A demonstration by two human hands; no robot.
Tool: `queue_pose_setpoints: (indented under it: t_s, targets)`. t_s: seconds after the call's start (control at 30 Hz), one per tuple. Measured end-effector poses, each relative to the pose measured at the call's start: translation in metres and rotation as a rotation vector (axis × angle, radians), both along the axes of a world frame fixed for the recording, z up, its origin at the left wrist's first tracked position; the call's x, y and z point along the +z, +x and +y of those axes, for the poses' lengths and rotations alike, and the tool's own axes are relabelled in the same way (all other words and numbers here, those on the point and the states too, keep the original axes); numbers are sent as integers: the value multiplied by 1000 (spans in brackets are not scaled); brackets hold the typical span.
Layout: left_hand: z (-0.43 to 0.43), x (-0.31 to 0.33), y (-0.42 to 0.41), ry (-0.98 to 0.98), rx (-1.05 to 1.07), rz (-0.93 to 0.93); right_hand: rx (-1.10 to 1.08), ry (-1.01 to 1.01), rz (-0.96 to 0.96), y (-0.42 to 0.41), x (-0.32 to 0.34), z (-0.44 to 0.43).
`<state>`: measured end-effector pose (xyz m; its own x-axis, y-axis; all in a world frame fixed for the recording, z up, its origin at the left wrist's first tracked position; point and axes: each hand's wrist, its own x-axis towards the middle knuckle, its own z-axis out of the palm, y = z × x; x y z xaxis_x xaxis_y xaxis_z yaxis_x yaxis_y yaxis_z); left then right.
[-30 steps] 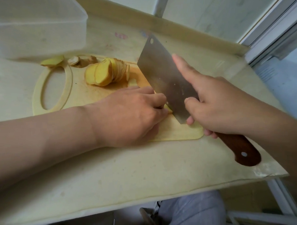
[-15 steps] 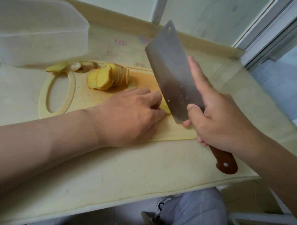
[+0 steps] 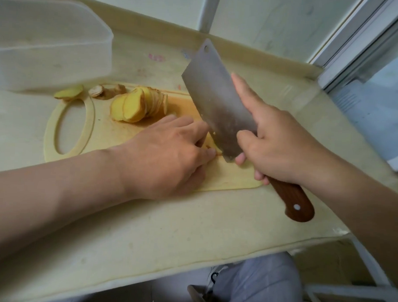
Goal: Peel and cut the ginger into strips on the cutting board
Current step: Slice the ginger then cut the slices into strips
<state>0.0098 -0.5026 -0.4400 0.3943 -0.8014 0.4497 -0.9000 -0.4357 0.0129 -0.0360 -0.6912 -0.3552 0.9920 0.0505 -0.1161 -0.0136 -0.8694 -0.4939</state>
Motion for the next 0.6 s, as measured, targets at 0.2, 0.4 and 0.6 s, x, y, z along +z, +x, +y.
queue_pose_setpoints:
  t_s: [0.2,0.4,0.6]
  targets:
    - [0,0,0,-39,-3,24,-6,23,-48,-25,-2,-4]
    - [0,0,0,-38,3,38,40,-57,5,-19,4,-3]
    - [0,0,0,-58,-12,52,54,-121,117,8,11,7]
